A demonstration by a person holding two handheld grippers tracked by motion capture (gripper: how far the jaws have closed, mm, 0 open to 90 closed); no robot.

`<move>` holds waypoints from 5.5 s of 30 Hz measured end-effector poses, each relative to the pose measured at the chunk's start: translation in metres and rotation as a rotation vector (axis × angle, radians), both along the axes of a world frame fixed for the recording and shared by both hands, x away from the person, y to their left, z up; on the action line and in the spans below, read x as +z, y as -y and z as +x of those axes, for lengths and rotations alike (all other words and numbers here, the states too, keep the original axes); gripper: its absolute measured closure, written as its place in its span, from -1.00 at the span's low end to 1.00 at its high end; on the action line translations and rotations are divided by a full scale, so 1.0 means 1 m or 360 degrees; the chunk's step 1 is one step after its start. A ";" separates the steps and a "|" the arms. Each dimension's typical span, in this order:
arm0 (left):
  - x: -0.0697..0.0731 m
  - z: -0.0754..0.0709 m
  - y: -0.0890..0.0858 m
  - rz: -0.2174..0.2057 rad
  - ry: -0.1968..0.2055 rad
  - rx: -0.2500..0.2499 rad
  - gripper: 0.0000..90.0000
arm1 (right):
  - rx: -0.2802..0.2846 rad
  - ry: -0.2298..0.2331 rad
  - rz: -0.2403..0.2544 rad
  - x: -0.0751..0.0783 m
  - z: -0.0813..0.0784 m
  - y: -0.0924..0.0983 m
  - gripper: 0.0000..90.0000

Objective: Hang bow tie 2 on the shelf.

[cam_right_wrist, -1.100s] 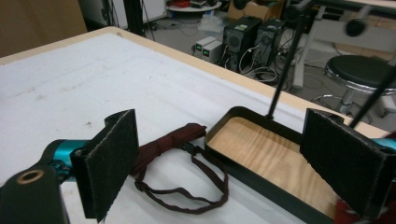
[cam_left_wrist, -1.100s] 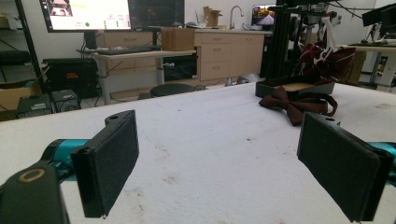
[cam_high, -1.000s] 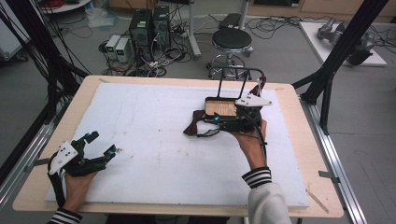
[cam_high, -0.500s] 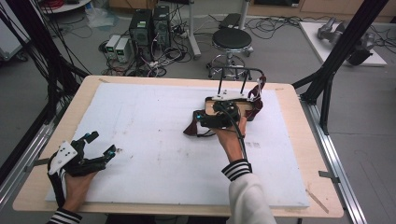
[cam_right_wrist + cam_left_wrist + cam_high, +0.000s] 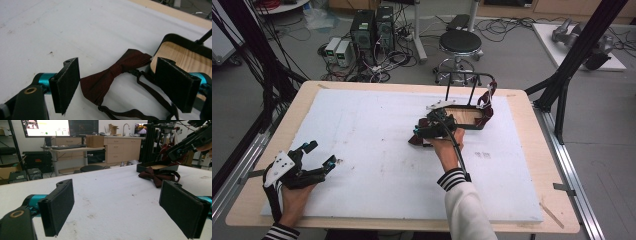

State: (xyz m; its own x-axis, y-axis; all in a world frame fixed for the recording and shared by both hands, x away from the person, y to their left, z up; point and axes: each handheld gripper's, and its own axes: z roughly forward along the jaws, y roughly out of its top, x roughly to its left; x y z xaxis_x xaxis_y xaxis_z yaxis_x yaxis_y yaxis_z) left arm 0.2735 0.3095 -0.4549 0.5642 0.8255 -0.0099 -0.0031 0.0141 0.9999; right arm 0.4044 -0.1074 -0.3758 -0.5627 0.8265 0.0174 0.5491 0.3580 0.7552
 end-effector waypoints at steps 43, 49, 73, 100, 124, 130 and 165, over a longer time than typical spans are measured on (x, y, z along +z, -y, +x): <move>0.000 0.000 -0.001 -0.0011 0.0005 -0.0008 -0.71 | -0.0040 -0.0503 0.0016 -0.051 0.027 -0.016 0.39; 0.000 0.000 -0.001 -0.0008 0.0005 -0.0009 -0.71 | -0.0010 -0.0537 0.0033 -0.051 0.027 -0.015 0.60; 0.000 0.000 -0.001 -0.0006 0.0006 -0.0008 -0.71 | 0.0079 -0.0255 -0.0047 -0.019 0.011 -0.006 0.83; 0.000 0.000 -0.001 -0.0005 0.0008 -0.0007 -0.71 | -0.0100 0.0482 0.0158 0.044 -0.030 0.047 0.83; 0.000 0.000 -0.001 -0.0009 0.0007 -0.0006 -0.71 | -0.0237 0.0712 0.0145 0.068 -0.018 0.063 0.83; 0.000 0.000 -0.001 -0.0008 0.0008 -0.0007 -0.71 | -0.0246 0.0708 0.0141 0.065 -0.008 0.062 0.83; -0.001 -0.001 -0.001 -0.0020 0.0022 -0.0009 -0.71 | -0.0244 0.0591 0.0073 0.050 0.028 0.056 0.83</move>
